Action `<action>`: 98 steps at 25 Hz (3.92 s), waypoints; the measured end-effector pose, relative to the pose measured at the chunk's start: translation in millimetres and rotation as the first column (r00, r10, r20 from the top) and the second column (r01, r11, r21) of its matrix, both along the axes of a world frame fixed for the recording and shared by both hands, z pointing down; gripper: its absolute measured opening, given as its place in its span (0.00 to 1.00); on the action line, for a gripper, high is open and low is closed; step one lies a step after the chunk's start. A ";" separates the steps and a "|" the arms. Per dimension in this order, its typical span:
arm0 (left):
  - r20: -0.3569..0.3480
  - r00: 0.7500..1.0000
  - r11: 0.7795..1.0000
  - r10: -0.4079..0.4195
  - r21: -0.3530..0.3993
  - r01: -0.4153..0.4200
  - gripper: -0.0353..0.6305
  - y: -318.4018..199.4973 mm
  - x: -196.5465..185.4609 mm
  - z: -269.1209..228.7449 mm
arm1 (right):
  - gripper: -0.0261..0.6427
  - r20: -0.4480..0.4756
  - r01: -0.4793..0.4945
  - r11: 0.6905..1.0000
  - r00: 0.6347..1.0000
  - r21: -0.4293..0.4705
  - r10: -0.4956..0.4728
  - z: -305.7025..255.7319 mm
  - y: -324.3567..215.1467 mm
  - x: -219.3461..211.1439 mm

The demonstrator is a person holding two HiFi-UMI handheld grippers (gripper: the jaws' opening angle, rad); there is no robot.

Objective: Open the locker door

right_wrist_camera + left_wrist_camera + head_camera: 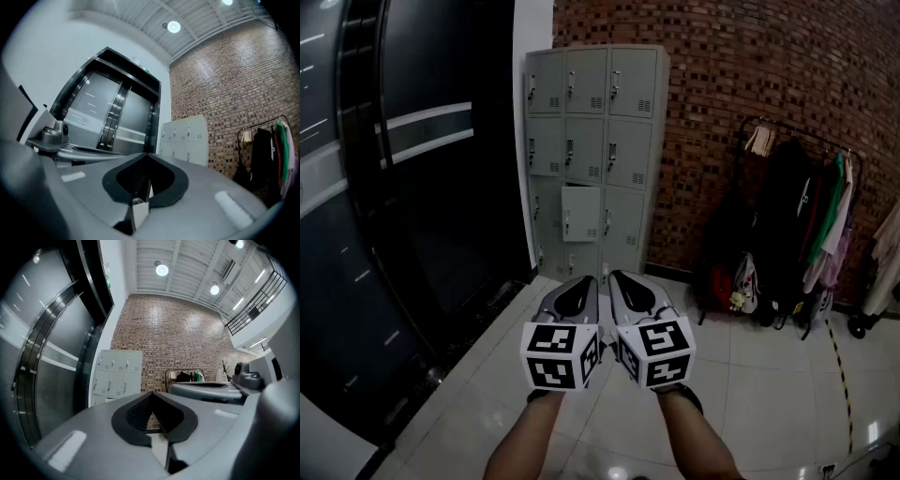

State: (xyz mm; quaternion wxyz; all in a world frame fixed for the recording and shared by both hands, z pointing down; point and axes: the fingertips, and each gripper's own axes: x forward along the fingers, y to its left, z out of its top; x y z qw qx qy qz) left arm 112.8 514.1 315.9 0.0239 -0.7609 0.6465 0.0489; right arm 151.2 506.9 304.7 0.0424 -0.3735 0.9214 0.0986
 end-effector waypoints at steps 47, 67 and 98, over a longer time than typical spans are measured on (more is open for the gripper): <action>0.042 0.999 0.998 -0.030 -0.058 0.032 0.06 -450.8 8.5 12.0 | 0.04 0.008 0.046 0.999 0.999 -0.021 -0.046 9.7 -451.5 14.7; 0.023 0.999 0.999 0.041 -0.006 -0.040 0.06 -665.8 -159.7 -25.8 | 0.04 -0.024 -0.005 1.000 1.000 0.022 0.006 -20.9 -663.5 -159.1; 0.048 0.991 0.970 0.126 0.205 -0.133 0.06 -956.8 -192.4 -231.8 | 0.04 0.072 0.125 0.964 0.987 0.234 -0.145 -234.7 -953.6 -203.3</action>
